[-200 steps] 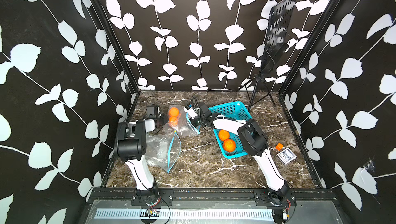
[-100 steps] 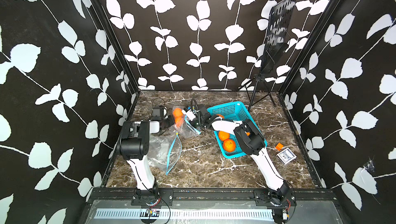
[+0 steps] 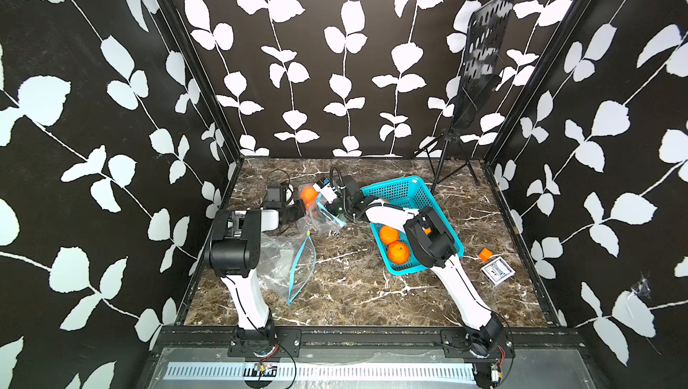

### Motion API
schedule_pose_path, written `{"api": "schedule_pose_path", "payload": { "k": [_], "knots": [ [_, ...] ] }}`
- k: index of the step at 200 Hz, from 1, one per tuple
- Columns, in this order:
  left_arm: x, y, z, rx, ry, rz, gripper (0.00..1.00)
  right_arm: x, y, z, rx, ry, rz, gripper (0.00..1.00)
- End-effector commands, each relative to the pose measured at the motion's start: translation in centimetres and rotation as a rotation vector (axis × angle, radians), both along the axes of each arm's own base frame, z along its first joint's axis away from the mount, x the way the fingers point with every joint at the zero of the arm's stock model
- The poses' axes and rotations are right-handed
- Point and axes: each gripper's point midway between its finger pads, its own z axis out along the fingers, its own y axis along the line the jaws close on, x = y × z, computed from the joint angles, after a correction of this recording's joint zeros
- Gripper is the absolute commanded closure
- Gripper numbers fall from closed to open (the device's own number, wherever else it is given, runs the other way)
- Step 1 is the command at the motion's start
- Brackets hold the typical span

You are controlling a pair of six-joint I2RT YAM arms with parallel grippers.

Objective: Open the zip-top bag and take out the orange
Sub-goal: Pick up the orange from the zipper food storage bag.

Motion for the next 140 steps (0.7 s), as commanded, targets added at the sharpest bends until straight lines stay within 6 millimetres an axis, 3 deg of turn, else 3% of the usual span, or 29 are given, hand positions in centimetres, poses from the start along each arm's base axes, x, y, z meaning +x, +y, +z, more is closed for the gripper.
{"api": "schedule_pose_path", "payload": {
  "k": [1,19,35,84,116,140],
  "knots": [
    [0.5,-3.1,2.3,-0.095,-0.07,-0.113,1.0,-2.6,1.9,-0.9,-0.007,0.045,0.118,0.3],
    [0.5,-3.1,2.4,-0.093,-0.075,-0.113,1.0,-1.9,1.6,-1.2,-0.036,0.046,0.077,0.44],
    [0.3,-2.0,2.4,-0.057,-0.065,-0.074,1.0,-1.6,0.7,-1.5,-0.094,0.032,0.034,0.5],
    [1.0,2.6,2.0,0.136,-0.031,0.081,1.0,-3.4,-3.0,1.2,-0.137,-0.006,-0.023,0.5],
    [1.9,2.9,1.8,0.144,-0.02,0.101,1.0,-4.5,-4.4,1.5,-0.153,0.0,-0.031,0.44],
    [2.4,1.6,4.1,0.063,-0.103,0.076,1.0,-3.1,-4.6,0.3,-0.172,0.004,-0.09,0.44]
  ]
}}
